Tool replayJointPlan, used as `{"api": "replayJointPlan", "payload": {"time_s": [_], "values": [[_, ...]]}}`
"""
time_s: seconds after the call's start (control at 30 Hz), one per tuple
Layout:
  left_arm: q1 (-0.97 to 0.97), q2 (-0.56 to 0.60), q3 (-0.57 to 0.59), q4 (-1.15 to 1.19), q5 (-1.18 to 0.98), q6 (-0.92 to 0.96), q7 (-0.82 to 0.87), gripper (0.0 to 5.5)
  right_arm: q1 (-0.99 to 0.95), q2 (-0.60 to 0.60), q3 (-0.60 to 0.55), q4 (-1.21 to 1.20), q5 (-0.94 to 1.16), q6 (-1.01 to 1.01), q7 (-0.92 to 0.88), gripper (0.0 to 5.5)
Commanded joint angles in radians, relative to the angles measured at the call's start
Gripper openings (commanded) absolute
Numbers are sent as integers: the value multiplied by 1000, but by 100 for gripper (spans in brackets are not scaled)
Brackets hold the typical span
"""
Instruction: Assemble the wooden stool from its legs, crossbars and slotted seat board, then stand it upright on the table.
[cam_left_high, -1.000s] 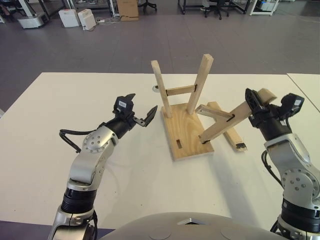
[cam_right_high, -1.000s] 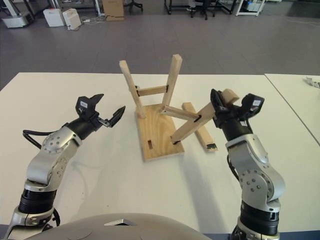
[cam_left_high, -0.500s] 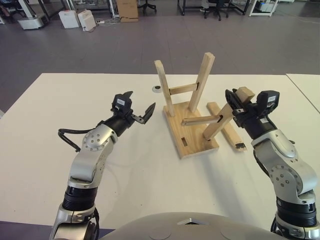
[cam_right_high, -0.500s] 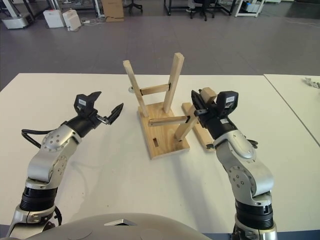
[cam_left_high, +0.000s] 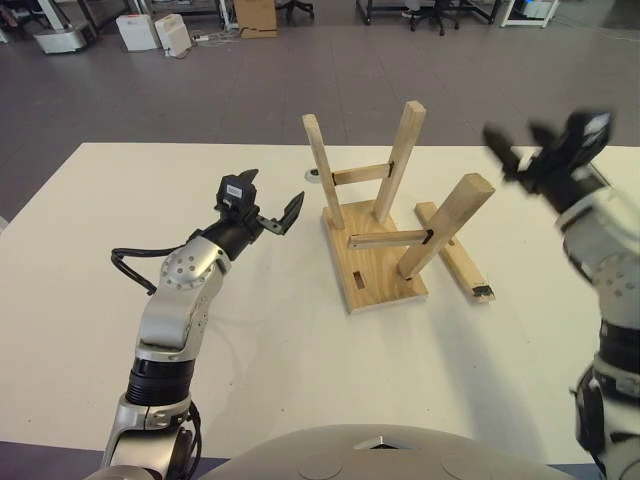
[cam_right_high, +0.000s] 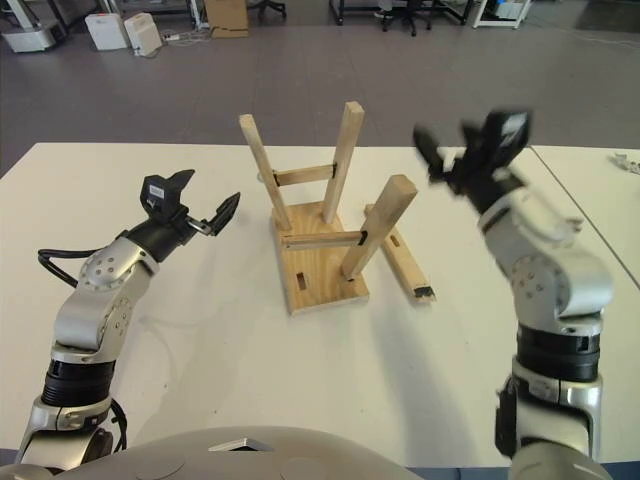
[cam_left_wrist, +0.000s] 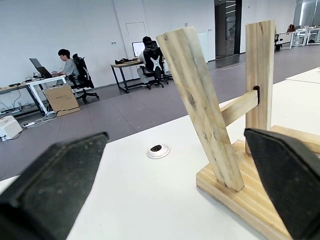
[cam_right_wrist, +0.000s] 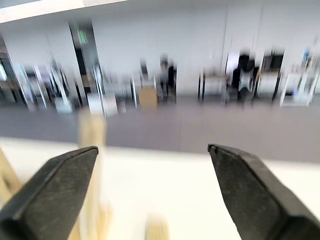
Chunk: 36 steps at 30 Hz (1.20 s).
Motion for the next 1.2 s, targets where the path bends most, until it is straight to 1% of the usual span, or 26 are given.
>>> {"api": "replayJointPlan", "payload": {"time_s": [0.03, 0.13, 0.27, 0.3, 0.37, 0.43, 0.5, 0.6, 0.63, 0.7, 0.73, 0.8, 0.87, 0.93, 1.03, 1.2], "values": [[-17, -2, -1, 1, 14, -2, 3, 500, 162, -11, 125, 97, -104, 14, 122, 411], [-15, -5, -12, -2, 23, 2, 8, 500, 201, -6, 202, 185, -231, -6, 129, 411], [-19, -6, -16, -10, 23, 10, 11, 500, 208, 30, 225, 182, -284, 9, 137, 337], [-21, -7, -15, -12, 20, 12, 11, 500, 204, 37, 222, 186, -291, 9, 139, 305], [-41, -16, -7, -29, -1, 31, 17, 500, 191, 50, 216, 199, -315, -5, 139, 264], [-90, -36, 15, -65, -50, 74, 30, 500, 165, 70, 197, 221, -346, -52, 121, 227], [-148, -61, 41, -100, -105, 127, 51, 500, 124, 90, 148, 244, -371, -117, 90, 207], [-292, -111, 111, -139, -246, 226, 99, 500, -25, 75, 26, 274, -382, -232, 56, 207], [-350, -128, 138, -139, -303, 258, 119, 500, -89, 59, -2, 270, -383, -275, 66, 207], [-491, -184, 213, -96, -472, 321, 181, 500, -242, 33, -22, 230, -366, -342, 129, 207], [-551, -214, 254, -66, -565, 344, 217, 500, -306, 29, -18, 201, -350, -361, 165, 207], [-671, -254, 332, 6, -774, 373, 288, 500, -407, 27, 55, 39, -305, -382, 285, 207], [-740, -262, 371, 48, -896, 380, 339, 500, -453, 27, 111, -73, -282, -383, 363, 207], [-790, -257, 387, 73, -982, 374, 379, 500, -491, 30, 140, -126, -268, -372, 407, 207], [-831, -238, 381, 69, -1058, 367, 399, 447, -520, 35, 160, -150, -258, -358, 443, 207], [-816, -211, 372, 61, -1096, 347, 423, 366, -493, 30, 162, -172, -269, -358, 469, 207]]}}
